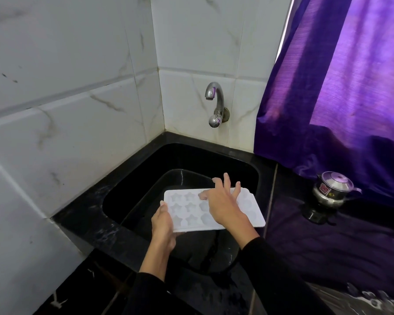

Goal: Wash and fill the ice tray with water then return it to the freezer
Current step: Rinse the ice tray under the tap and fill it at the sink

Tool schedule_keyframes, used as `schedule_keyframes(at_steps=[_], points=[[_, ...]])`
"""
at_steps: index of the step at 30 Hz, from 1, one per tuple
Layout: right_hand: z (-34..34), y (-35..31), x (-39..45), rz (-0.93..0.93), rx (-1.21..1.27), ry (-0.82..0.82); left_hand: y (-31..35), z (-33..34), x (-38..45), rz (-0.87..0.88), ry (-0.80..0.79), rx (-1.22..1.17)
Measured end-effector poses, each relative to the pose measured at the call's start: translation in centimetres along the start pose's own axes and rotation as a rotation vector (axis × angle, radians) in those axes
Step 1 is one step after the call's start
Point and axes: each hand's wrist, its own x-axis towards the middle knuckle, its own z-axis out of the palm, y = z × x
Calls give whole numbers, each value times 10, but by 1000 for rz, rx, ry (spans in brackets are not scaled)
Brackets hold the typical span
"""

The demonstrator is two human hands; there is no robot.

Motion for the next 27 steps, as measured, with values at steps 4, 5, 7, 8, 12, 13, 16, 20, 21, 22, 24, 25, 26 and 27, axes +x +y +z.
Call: schedule_keyframes(at_steps=[4,5,7,8,12,13,16,20,21,22,24,25,26,27], points=[[-1,-1,2,12,0,-1,0,1,0,5,1,-5],[-1,-1,1,9,0,-3,0,1,1,4,5,-8],[0,-1,2,-1,9,-3,1,1,1,2,5,-6],[-1,-1,2,-3,18,2,1,1,1,2,0,-7],[-2,-6,4,-14,75,82,1,2,1,-11,-8,-18],[-1,-8,5,-31,80,94,1,3,1,-12,-8,-17],[2,-15,6,-79,57,61,-1,4,3,-10,1,-8],[3,-20,7,-98,-24,8,-1,6,4,-11,11,-1],[3,-21,8,-93,-26,12,-1,6,4,-10,12,4],[3,-21,9,-86,-25,21,-1,7,4,-11,14,6],[4,-23,10,-71,-26,32,-1,7,3,-15,12,4],[3,-23,11,-67,-30,30,-1,7,3,-17,9,-3],[3,-24,12,-67,-34,26,-1,7,3,-19,7,-9],[3,-25,12,-69,-35,20,-1,7,4,-20,9,-9]])
